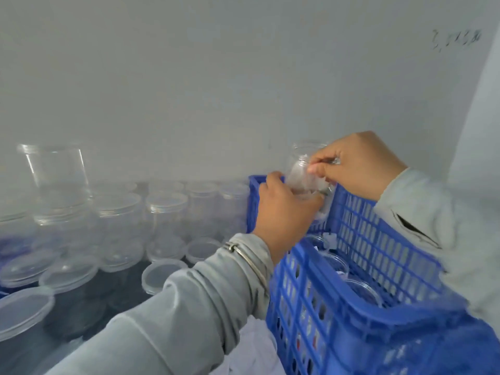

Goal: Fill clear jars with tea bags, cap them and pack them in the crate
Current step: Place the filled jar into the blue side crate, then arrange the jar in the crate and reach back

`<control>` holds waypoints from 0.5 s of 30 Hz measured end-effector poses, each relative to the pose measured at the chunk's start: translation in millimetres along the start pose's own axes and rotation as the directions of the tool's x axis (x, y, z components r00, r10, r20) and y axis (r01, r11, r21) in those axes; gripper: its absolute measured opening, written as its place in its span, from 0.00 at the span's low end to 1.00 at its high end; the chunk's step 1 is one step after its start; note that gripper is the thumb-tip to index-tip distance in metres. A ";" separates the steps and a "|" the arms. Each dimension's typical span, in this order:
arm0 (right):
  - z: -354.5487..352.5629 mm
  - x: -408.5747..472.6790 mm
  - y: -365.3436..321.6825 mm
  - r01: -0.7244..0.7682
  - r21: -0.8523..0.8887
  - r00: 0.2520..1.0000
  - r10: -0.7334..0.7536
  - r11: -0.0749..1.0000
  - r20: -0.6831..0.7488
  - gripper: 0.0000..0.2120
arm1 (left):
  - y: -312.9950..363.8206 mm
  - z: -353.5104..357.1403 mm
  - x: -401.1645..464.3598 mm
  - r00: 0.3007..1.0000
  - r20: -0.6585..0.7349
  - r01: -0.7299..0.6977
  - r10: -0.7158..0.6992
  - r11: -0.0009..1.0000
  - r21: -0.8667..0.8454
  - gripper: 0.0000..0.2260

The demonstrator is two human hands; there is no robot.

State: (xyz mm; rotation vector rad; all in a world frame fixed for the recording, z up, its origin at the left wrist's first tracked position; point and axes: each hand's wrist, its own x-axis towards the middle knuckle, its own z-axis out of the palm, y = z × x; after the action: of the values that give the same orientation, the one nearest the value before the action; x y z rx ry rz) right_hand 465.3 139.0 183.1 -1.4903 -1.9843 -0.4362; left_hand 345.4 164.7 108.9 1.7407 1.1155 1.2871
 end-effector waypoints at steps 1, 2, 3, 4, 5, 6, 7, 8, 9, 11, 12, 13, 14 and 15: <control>8.1 7.4 14.6 -0.032 -0.019 0.999 0.033 0.999 0.031 0.04 | -6.7 7.6 1.3 0.998 0.054 0.031 -0.033 0.999 0.034 0.33; 16.4 14.9 29.5 -0.064 -0.039 0.996 0.066 0.997 0.053 0.05 | -12.5 14.2 2.4 0.993 0.106 0.040 -0.048 0.996 0.082 0.31; 25.2 22.5 44.2 -0.097 -0.058 0.992 0.101 0.994 0.072 0.05 | -17.3 19.4 3.4 0.986 0.159 0.035 -0.057 0.990 0.139 0.29; 34.4 29.7 58.3 -0.135 -0.069 0.986 0.141 0.988 0.089 0.06 | -21.6 23.4 4.7 0.976 0.207 0.021 -0.061 0.981 0.192 0.30; 44.0 36.2 71.3 -0.175 -0.074 0.978 0.183 0.982 0.105 0.06 | -25.0 25.9 6.0 0.968 0.242 0.002 -0.062 0.970 0.242 0.30; 54.2 42.3 82.6 -0.208 -0.087 0.968 0.217 0.974 0.125 0.06 | -27.4 27.9 7.3 0.963 0.263 -0.023 -0.058 0.955 0.295 0.29; 65.1 48.1 91.4 -0.226 -0.108 0.960 0.240 0.968 0.147 0.07 | -29.0 28.5 8.3 0.960 0.274 -0.051 -0.049 0.937 0.345 0.28; 76.8 53.8 99.0 -0.232 -0.137 0.952 0.253 0.963 0.172 0.07 | -30.1 28.8 9.2 0.958 0.285 -0.080 -0.036 0.919 0.385 0.27; 88.5 60.0 104.1 -0.241 -0.160 0.943 0.270 0.957 0.192 0.08 | -31.0 28.1 9.1 0.953 0.302 -0.109 -0.022 0.906 0.410 0.25; 112.8 70.4 109.8 -0.285 -0.197 0.910 0.329 0.938 0.252 0.11 | -35.0 26.1 7.6 0.945 0.325 -0.156 0.018 0.901 0.405 0.22; 126.6 73.7 112.2 -0.288 -0.237 0.886 0.352 0.928 0.303 0.12 | -39.1 26.4 6.5 0.944 0.329 -0.159 0.024 0.907 0.389 0.20; 139.6 75.4 113.4 -0.282 -0.272 0.862 0.367 0.920 0.349 0.13 | -40.9 26.7 7.4 0.942 0.334 -0.146 0.014 0.916 0.375 0.18; 152.3 76.4 115.6 -0.275 -0.294 0.847 0.375 0.915 0.376 0.13 | -42.4 27.7 10.6 0.950 0.311 -0.119 0.002 0.926 0.358 0.16; 163.0 76.8 117.4 -0.295 -0.284 0.831 0.391 0.912 0.394 0.12 | -41.6 28.8 15.5 0.942 0.332 -0.089 -0.045 0.922 0.378 0.16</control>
State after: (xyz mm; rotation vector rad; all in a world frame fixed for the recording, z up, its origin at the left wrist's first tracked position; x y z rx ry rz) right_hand 518.0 329.1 97.6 -2.2020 -1.9726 -0.1576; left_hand 365.6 194.2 69.8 2.1701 1.2045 0.7660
